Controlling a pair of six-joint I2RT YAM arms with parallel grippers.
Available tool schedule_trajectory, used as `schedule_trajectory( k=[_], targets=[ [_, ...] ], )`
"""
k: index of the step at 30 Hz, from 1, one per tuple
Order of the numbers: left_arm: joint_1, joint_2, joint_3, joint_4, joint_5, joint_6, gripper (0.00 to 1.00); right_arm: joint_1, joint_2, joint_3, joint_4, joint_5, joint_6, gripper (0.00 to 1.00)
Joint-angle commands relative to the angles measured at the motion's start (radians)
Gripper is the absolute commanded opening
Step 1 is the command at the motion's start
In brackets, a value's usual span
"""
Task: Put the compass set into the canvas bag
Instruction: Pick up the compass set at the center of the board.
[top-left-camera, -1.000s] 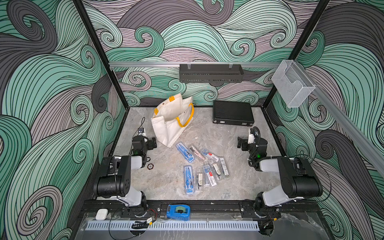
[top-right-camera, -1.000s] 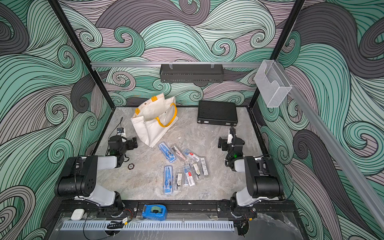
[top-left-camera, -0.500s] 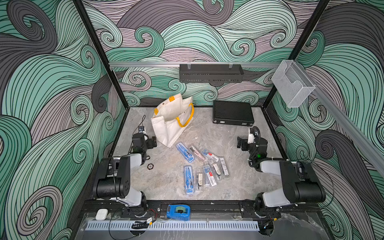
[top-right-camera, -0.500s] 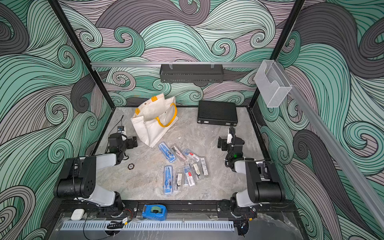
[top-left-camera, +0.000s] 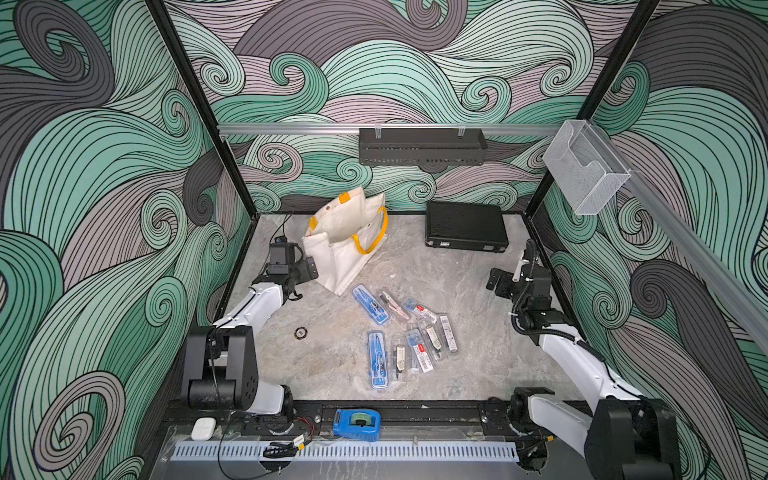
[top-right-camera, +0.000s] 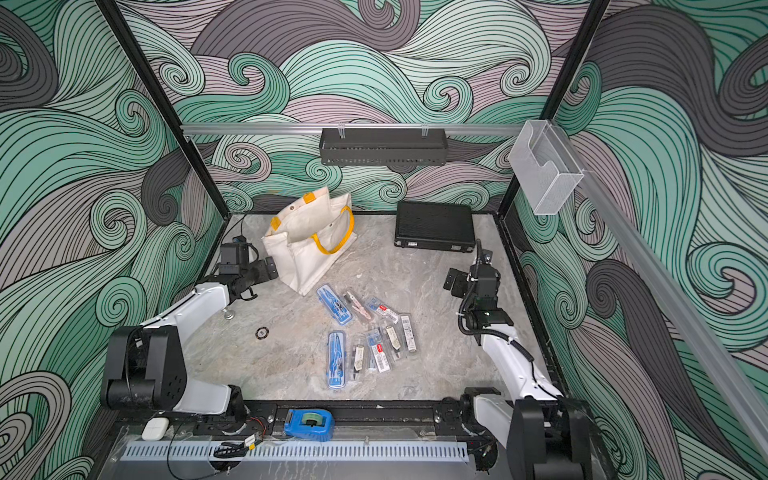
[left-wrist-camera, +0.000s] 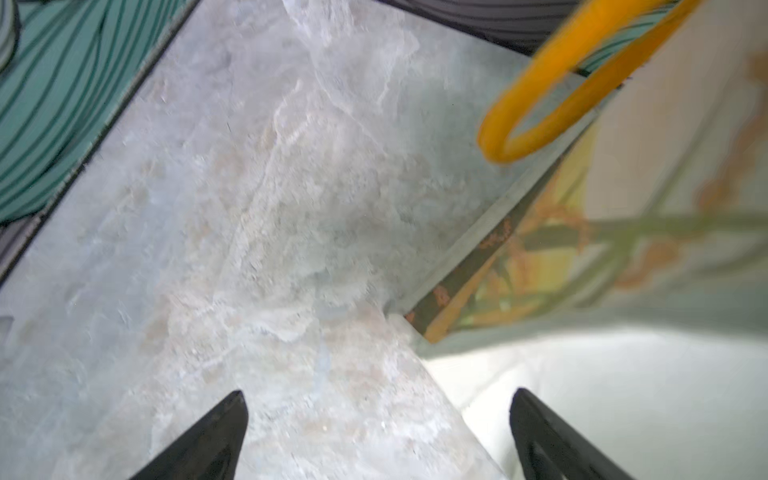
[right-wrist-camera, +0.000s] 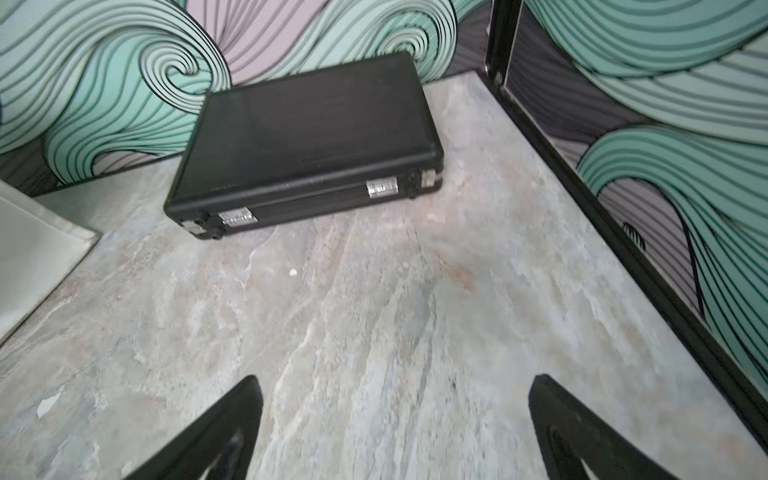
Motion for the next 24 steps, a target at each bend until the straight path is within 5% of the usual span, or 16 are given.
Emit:
schedule_trajectory(
  k=[1,7,14,24],
  targets=[
    [-0.048,-0.062,0.021,-0.147,-0.025,-0.107,0.99,0.013,-0.019,0.065,-0.249,0.006,0.091,1.00],
    [-0.135,-0.164,-0.030,-0.216,-0.022,-0.199,0.99,0.129,-0.007,0.126,-0.312,-0.148,0.036,1.00],
    [-0.181,-0.327,-0.170,-0.143,0.091,-0.342,0.99,0.296,0.049,0.128,-0.156,-0.333,-0.078,1.00],
    [-0.232,-0.412,-0.260,-0.119,0.225,-0.435,0.99,0.538,0.284,0.258,-0.132,-0.380,-0.136,0.98]
  ],
)
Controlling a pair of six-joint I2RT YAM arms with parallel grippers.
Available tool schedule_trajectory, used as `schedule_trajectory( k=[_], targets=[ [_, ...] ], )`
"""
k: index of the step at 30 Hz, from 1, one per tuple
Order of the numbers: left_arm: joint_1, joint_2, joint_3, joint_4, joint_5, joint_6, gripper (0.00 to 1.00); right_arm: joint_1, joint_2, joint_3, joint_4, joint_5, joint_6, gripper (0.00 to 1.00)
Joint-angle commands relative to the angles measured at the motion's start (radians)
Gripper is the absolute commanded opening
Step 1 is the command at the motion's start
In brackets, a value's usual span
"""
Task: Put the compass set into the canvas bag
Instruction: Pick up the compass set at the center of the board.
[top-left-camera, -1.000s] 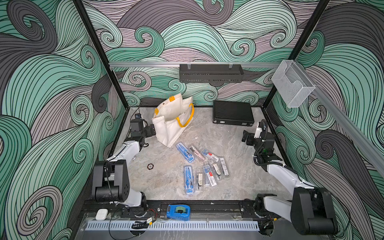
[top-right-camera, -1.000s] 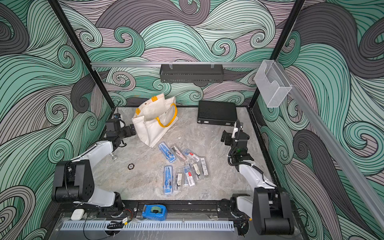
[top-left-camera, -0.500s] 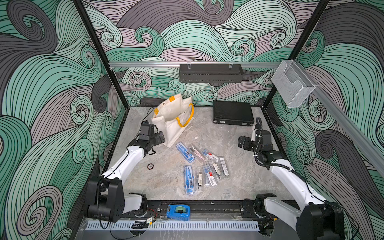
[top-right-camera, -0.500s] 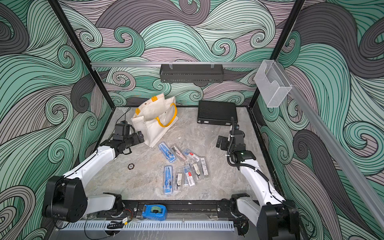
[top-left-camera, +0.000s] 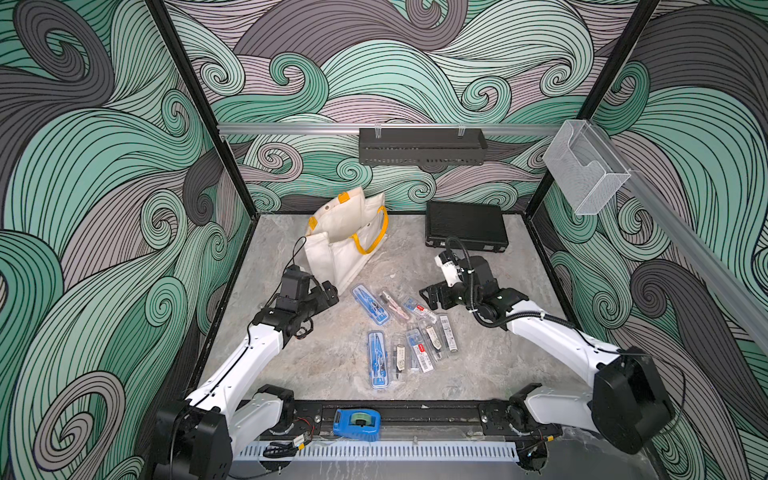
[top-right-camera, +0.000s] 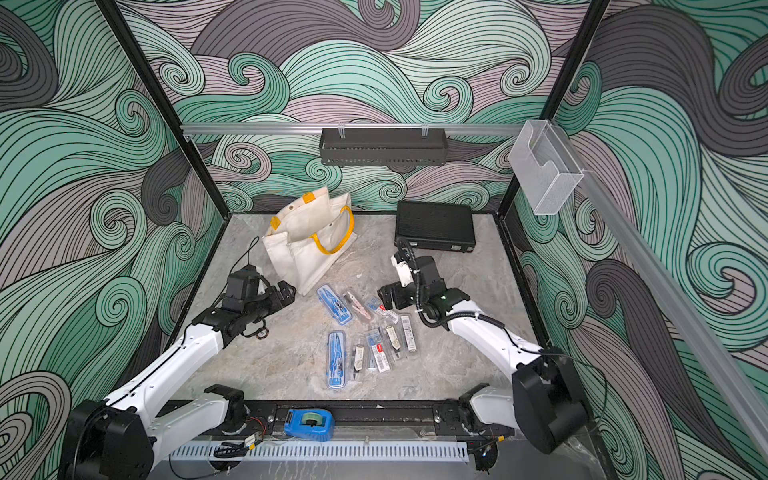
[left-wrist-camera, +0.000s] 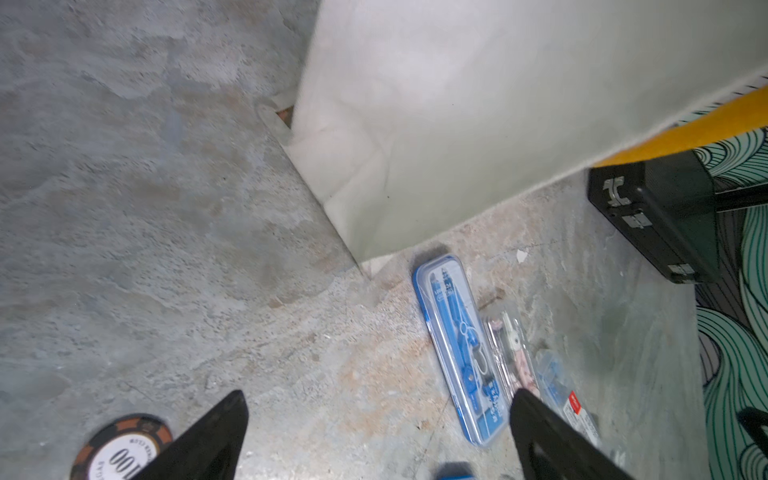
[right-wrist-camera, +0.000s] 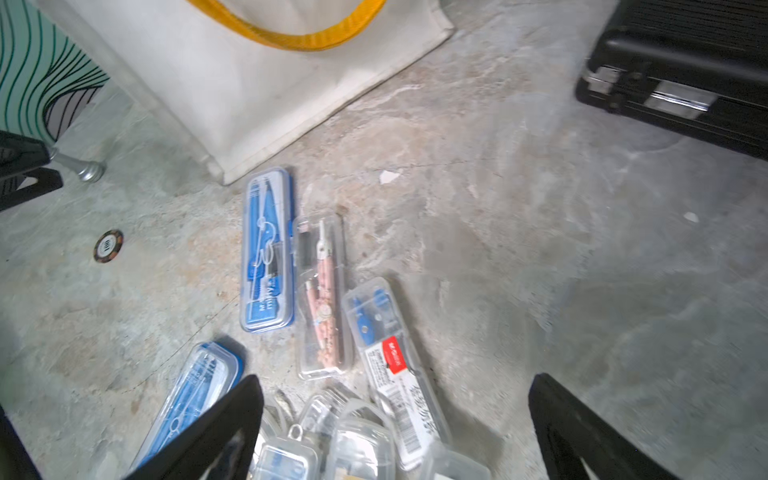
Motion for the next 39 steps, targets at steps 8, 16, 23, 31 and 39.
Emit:
schedule_trajectory(
  k=[8,16,23,31,39],
  targets=[
    [-0.042,-0.035,-0.136,0.163,0.102,-0.182,0.99,0.211,0.299,0.227,-0.070,0.011,-0.011,0.86],
    [-0.042,-0.014,-0.152,0.187,0.072,-0.213,0.99,0.302,0.470,0.353,-0.107,-0.015,0.025,0.82],
    [-0.042,-0.010,-0.171,0.259,0.062,-0.234,0.99,0.311,0.494,0.334,-0.108,-0.039,0.051,0.82],
    [-0.042,-0.005,-0.164,0.261,0.037,-0.240,0.99,0.343,0.476,0.281,-0.125,-0.071,0.058,0.83],
    [-0.042,0.020,-0.165,0.279,0.042,-0.245,0.99,0.341,0.537,0.319,-0.168,0.036,0.078,0.83]
  ],
)
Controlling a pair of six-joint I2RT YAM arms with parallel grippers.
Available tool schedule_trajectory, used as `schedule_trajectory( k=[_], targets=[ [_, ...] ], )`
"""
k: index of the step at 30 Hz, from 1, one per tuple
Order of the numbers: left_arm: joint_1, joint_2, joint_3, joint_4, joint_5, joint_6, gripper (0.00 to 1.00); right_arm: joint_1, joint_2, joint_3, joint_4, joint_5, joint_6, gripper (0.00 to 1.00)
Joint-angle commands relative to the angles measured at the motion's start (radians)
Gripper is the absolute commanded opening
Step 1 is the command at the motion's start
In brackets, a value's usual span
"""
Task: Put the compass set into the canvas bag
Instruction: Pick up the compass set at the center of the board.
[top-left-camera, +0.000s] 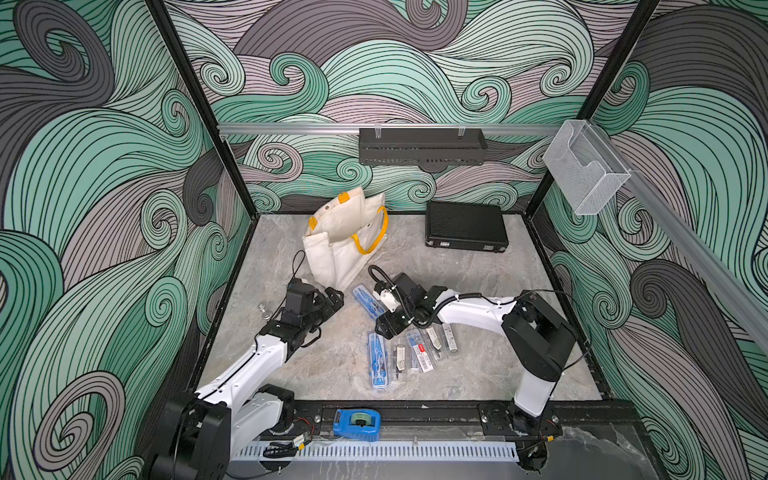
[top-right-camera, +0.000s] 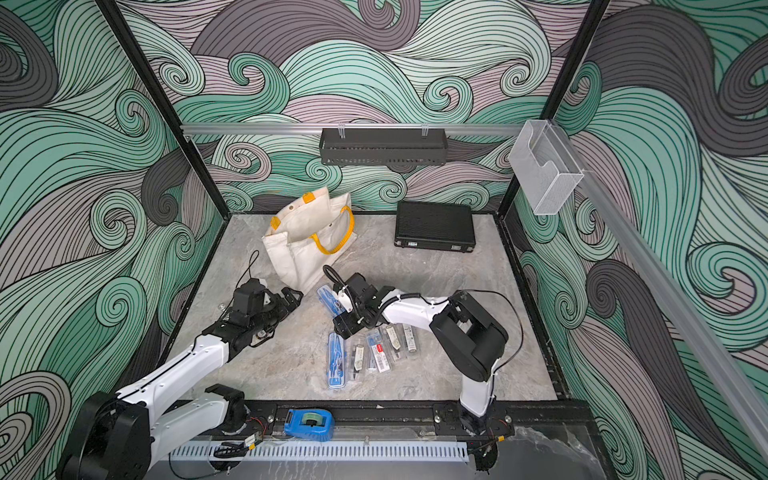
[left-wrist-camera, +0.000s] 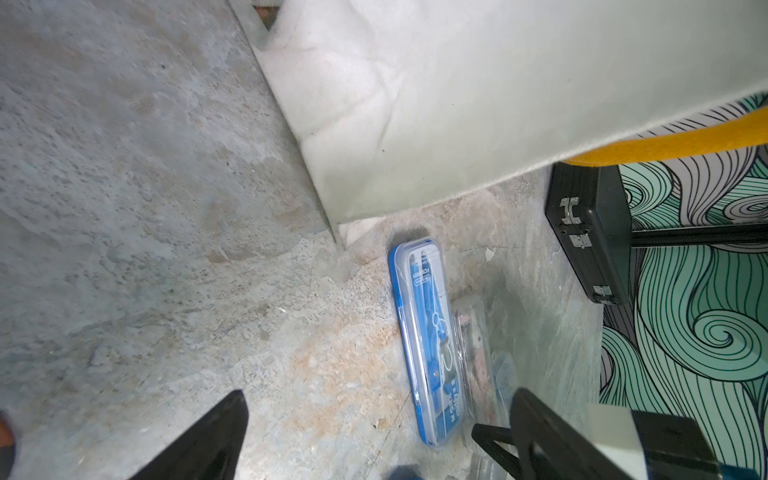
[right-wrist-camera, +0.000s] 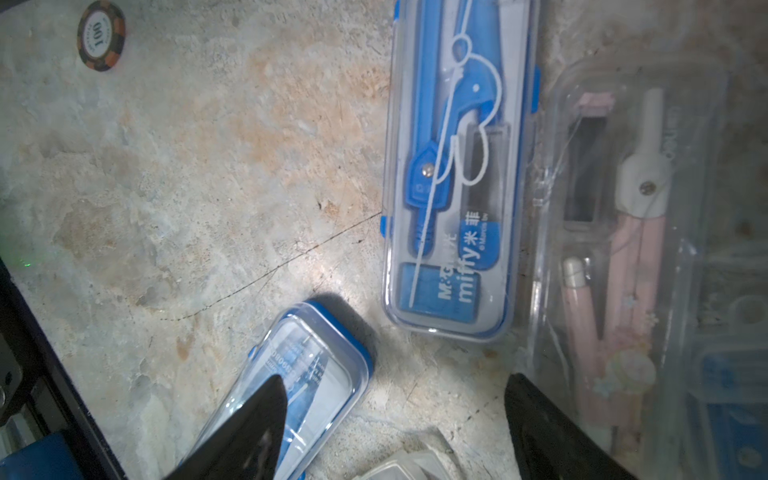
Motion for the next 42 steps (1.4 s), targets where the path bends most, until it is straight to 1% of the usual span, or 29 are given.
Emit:
schedule_trajectory(
  k=[1,7,11,19,23,36,38,42],
  targets=[
    [-0.005,0.011,0.007,0.024,-0.010,-0.003,0.99,-0.002,0.048,0.050,-0.053,0.089,0.018,0.83],
    [-0.005,0.014,0.004,0.034,-0.002,0.001,0.99,-0.002,0.124,0.129,-0.103,0.166,-0.008,0.82],
    [-0.005,0.015,-0.005,0.049,0.003,-0.002,0.99,-0.003,0.148,0.160,-0.104,0.187,-0.033,0.81],
    [-0.005,0.028,-0.012,0.073,0.014,-0.020,0.99,0.000,0.172,0.198,-0.123,0.163,-0.123,0.73],
    [-0.005,0.034,-0.012,0.083,0.021,-0.023,0.99,0.001,0.170,0.193,-0.126,0.164,-0.150,0.71],
    [-0.005,0.048,-0.011,0.099,0.023,-0.034,0.96,0.022,0.215,0.238,-0.122,0.159,-0.233,0.69],
    [-0.004,0.049,-0.010,0.099,0.023,-0.035,0.95,0.026,0.223,0.247,-0.129,0.165,-0.241,0.67],
    [-0.004,0.052,-0.008,0.100,0.021,-0.037,0.91,0.033,0.228,0.241,-0.126,0.189,-0.253,0.60]
  ],
)
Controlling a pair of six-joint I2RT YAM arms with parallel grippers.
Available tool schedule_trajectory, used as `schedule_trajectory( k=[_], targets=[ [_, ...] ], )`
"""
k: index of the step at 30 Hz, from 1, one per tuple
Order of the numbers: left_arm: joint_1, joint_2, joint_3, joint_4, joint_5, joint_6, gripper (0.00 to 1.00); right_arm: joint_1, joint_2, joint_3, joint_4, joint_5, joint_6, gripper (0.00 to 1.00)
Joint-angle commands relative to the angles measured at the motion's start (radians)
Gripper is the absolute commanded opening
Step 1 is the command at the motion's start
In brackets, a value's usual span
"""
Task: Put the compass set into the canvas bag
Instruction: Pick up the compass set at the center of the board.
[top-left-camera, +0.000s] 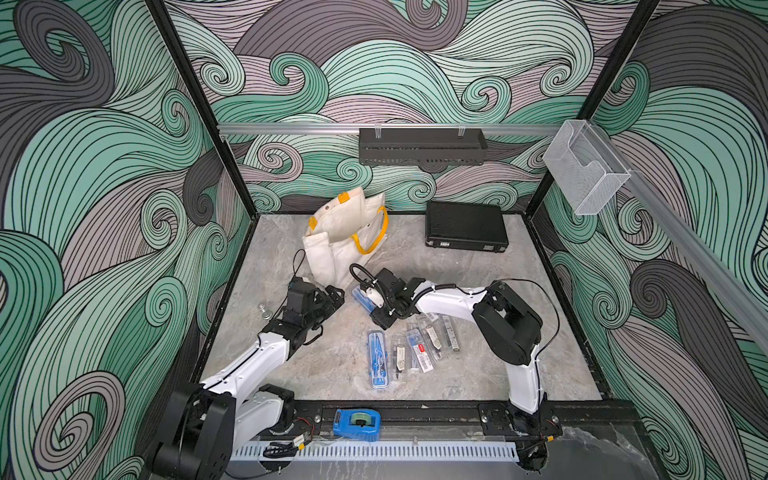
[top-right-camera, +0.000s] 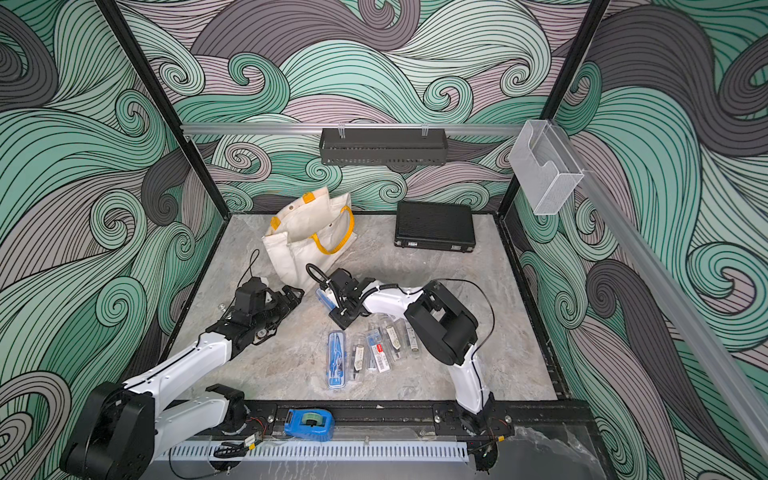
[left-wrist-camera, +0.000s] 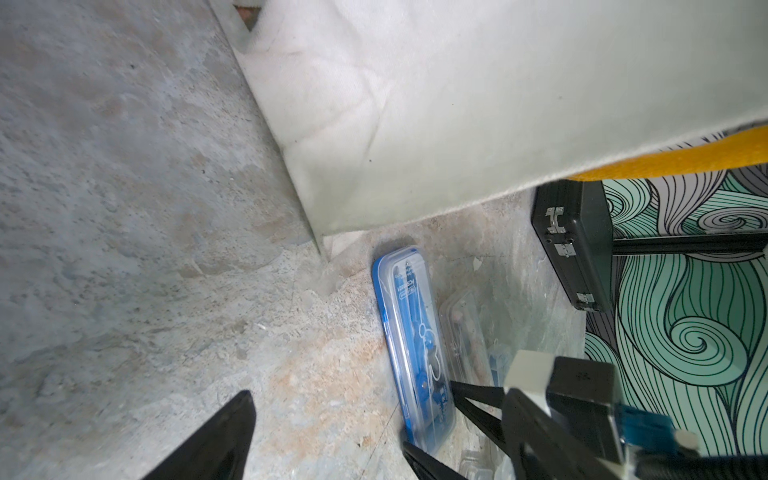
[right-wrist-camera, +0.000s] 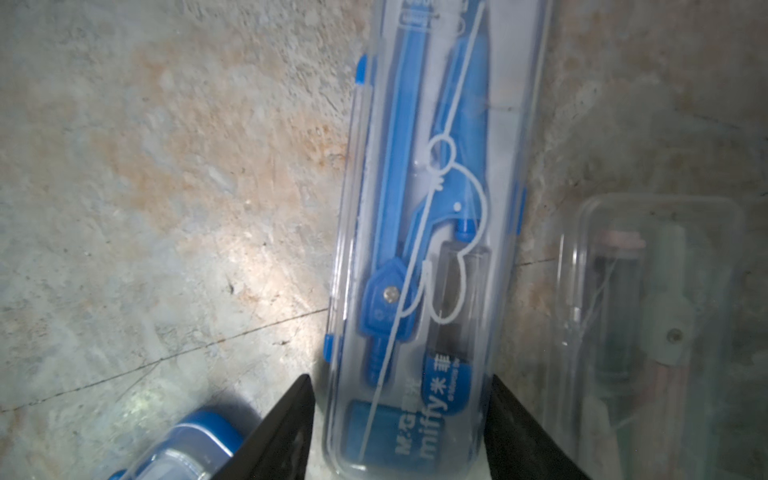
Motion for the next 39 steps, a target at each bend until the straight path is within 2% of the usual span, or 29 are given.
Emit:
schedule_trajectory(
  k=[1,13,25,31,39],
  targets=[
    [-0.005,0.010,0.001,0.015,0.009,-0.006,0.90,0.011,0.021,0.002,-0.014,0.029,-0.031,0.56],
    [-0.004,0.043,0.008,0.041,0.018,-0.011,0.89,0.010,-0.051,-0.070,0.090,0.040,-0.023,0.47],
    [-0.004,0.016,0.023,0.068,0.023,-0.023,0.87,-0.035,-0.239,-0.218,0.256,-0.115,0.039,0.46],
    [-0.002,0.036,0.047,0.167,0.093,-0.040,0.83,-0.036,-0.309,-0.248,0.273,-0.164,0.040,0.47],
    [-0.002,0.052,0.100,0.219,0.184,-0.036,0.74,-0.036,-0.374,-0.276,0.300,-0.198,0.047,0.47]
  ],
)
